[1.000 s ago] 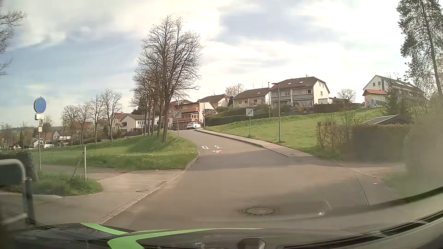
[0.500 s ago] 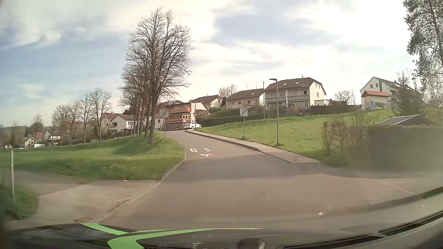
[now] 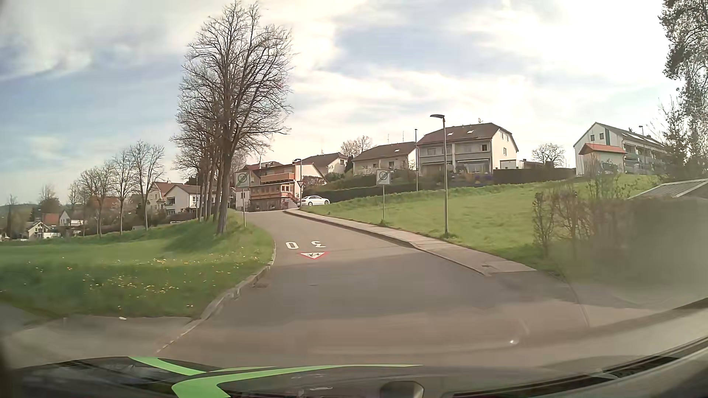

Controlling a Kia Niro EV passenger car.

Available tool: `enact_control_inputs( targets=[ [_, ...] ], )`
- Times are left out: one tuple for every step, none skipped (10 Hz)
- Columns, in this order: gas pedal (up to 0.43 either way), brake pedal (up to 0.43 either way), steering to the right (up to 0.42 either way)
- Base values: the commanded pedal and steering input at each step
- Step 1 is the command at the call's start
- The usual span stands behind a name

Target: Follow the waypoints while adhering to traffic rules and regulations

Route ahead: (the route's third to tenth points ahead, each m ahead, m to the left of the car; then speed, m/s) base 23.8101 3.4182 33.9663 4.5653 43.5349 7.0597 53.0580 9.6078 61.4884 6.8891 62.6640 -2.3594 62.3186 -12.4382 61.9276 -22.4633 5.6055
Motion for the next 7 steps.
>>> enact_control_inputs(
  targets=[
    [0.067, 0.000, 0.009],
    [0.067, 0.000, 0.007],
    [0.067, 0.000, 0.005],
    [0.067, 0.000, 0.001],
    [0.079, 0.000, -0.003],
    [0.079, 0.000, -0.005],
    [0.079, 0.000, -0.007]
  ],
)
